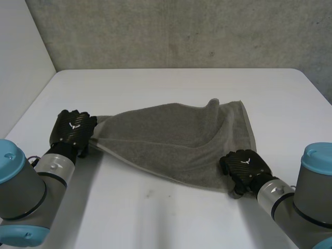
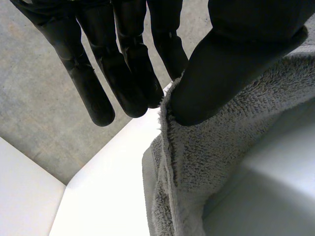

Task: Fold the towel.

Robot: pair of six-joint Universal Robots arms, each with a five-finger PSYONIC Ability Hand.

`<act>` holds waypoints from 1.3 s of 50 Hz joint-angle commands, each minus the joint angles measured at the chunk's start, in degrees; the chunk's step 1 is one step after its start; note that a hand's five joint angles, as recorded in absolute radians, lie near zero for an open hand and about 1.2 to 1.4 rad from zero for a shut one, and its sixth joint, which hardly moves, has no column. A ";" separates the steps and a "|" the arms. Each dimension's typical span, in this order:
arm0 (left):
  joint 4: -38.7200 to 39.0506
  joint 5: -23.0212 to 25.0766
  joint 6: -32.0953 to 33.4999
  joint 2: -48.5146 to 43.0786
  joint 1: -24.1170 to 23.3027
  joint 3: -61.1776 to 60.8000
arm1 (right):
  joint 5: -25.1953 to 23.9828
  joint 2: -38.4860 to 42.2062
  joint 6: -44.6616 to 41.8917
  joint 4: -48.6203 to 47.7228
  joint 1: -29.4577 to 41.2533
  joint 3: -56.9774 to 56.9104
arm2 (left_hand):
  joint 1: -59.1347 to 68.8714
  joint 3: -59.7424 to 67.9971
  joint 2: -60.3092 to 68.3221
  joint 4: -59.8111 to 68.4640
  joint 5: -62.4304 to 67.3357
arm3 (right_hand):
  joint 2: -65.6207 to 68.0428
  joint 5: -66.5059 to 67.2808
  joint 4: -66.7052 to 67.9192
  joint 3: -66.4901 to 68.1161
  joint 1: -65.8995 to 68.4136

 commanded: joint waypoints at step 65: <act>1.49 0.00 0.44 -4.14 0.91 -2.39 | -2.73 -12.22 -1.13 2.05 -14.44 1.12 | 12.48 10.34 10.29 10.29 11.84 | 40.91 40.51 40.52 40.42 40.55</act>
